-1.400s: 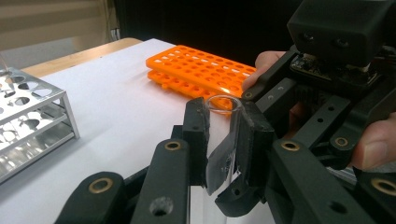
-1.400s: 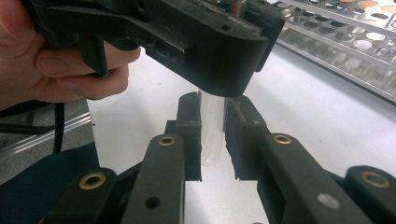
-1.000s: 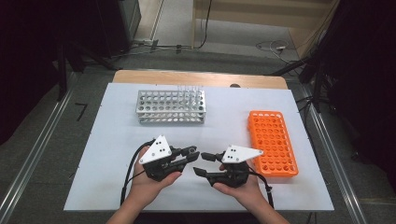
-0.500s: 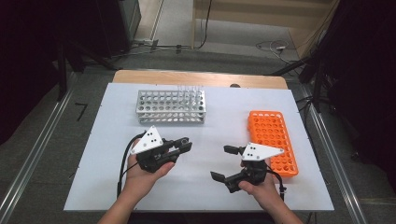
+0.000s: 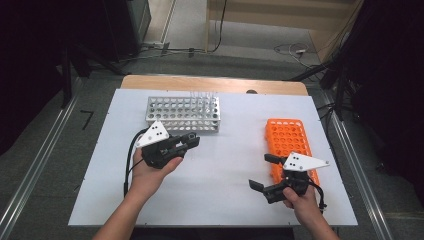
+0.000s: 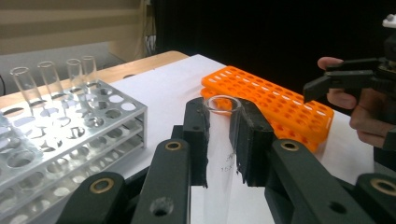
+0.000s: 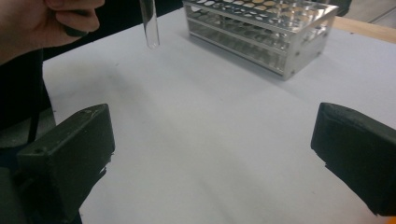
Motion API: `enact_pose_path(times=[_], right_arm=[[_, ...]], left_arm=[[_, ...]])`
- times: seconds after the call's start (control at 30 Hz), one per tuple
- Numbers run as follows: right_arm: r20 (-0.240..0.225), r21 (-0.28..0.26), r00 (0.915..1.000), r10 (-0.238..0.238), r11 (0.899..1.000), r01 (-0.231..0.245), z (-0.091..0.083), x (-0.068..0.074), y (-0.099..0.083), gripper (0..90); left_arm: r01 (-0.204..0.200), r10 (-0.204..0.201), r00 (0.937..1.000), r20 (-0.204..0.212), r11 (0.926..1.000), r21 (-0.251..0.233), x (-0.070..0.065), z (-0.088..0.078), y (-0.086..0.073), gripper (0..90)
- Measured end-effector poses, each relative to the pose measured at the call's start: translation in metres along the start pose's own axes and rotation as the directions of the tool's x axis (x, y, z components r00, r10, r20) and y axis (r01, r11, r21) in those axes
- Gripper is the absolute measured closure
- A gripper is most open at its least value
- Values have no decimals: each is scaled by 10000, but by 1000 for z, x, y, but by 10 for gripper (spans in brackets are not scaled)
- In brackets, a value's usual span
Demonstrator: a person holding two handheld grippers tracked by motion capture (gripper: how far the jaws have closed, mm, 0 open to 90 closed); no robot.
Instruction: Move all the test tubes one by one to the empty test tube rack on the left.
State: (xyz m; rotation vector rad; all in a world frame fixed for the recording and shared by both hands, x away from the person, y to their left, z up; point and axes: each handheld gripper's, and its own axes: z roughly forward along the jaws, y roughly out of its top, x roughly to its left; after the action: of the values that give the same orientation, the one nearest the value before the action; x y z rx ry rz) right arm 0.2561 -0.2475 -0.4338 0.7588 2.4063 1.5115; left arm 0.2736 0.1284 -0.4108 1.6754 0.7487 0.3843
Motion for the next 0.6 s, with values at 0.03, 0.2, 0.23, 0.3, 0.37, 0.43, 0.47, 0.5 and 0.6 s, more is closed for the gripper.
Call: enact_pose_path(times=[0.03,0.2,0.23,0.3,0.37,0.43,0.47,0.5,0.6], right_arm=[[116,-16,9999,13,10000,-13,-3,-2,-2,0],[424,-97,9991,91,9999,-87,-14,-10,-7,0],[503,-151,9986,146,9998,-139,-17,-12,-8,0],[541,-207,9983,234,9995,-223,-21,-14,-10,0],[609,-179,9978,275,9995,-265,-24,-16,-12,0],[528,-79,9981,331,9994,-328,-26,-18,-14,0],[538,-55,9980,338,9994,-335,-27,-19,-15,0],[553,-62,9979,339,9994,-337,-28,-19,-15,0],[610,-3,9976,331,9994,-332,-32,-21,-18,0]], left_arm=[[4,-4,10000,-22,10000,6,2,0,1,761],[59,-61,9997,-217,10000,-77,13,3,7,761],[80,-83,9996,-253,9999,-103,14,4,8,761],[80,-83,9993,-363,9999,-86,19,5,10,761],[121,-126,9989,-442,9999,-123,24,6,12,761],[209,-220,9985,-505,9995,-217,29,8,14,762],[228,-239,9983,-532,9995,-214,31,8,15,761],[265,-278,9979,-593,9994,-226,35,9,17,762],[335,-355,9966,-741,9990,-285,42,12,21,761]])
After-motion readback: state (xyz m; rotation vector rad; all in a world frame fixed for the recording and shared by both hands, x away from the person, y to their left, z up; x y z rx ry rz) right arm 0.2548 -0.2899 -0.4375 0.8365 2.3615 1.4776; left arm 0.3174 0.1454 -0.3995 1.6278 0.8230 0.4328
